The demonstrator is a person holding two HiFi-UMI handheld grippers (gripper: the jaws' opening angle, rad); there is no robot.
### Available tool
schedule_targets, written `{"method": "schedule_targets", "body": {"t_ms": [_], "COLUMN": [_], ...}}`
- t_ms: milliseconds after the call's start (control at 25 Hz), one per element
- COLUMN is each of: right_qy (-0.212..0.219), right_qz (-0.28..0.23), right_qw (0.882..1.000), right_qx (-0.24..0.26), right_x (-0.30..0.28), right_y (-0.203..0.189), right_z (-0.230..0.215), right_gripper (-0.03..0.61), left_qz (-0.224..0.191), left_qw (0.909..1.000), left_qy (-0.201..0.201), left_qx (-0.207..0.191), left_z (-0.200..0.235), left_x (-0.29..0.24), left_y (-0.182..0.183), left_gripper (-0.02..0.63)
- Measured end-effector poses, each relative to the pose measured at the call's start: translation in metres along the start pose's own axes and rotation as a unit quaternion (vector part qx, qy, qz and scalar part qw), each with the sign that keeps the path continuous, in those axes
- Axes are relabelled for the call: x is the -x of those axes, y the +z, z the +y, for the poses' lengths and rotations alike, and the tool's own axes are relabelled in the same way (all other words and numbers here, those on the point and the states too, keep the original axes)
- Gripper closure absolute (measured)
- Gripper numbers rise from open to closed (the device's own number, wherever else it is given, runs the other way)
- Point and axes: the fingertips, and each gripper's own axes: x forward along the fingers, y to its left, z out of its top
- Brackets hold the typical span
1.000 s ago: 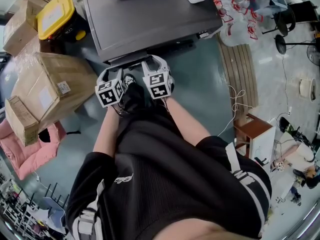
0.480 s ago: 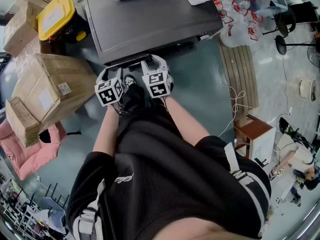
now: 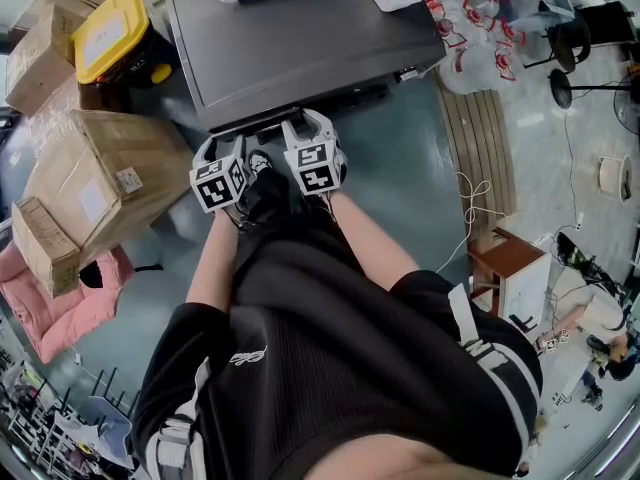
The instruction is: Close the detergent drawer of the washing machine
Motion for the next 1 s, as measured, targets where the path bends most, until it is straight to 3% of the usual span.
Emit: {"method": "schedule_targets", "body": {"t_ms": [320, 400, 640, 800, 1000], "right_qy": [-0.001, 0.004, -0.01, -0.017, -0.022], "right_qz": [-0.007, -0.008, -0.006, -0.003, -0.006], "right_qw": [1.0, 1.0, 0.999, 0.996, 0.996], "right_qx": [-0.009, -0.026, -0.051, -0.089, -0.086], "right_x": [0.0004, 0.0002, 0.0008, -0.0008, -0.0035], "right_y": [0.0007, 0.0007, 0.0013, -0.0023, -0.0027], "right_z": [0.0002, 0.0037, 0.0039, 0.001, 0.0009], "right_gripper": [0.441, 0.405, 0.393, 0.391, 0.393], "left_qz": [-0.012, -0.018, -0.036, -0.032, -0.031], "left_qw": [0.9998, 0.9996, 0.9963, 0.9962, 0.9959], "left_qy": [-0.006, -0.008, -0.02, -0.016, -0.008], "left_qx": [0.012, 0.021, 0.075, 0.079, 0.085], "left_z": [0.0006, 0.0007, -0.0002, -0.0012, 0.0001], "left_x": [0.0019, 0.0028, 0.0057, 0.0052, 0.0048], "left_y": [0.0018, 0.0026, 0.0026, 0.0029, 0.0042], "left_gripper": [0.345, 0.344, 0.324, 0.324, 0.324]}}
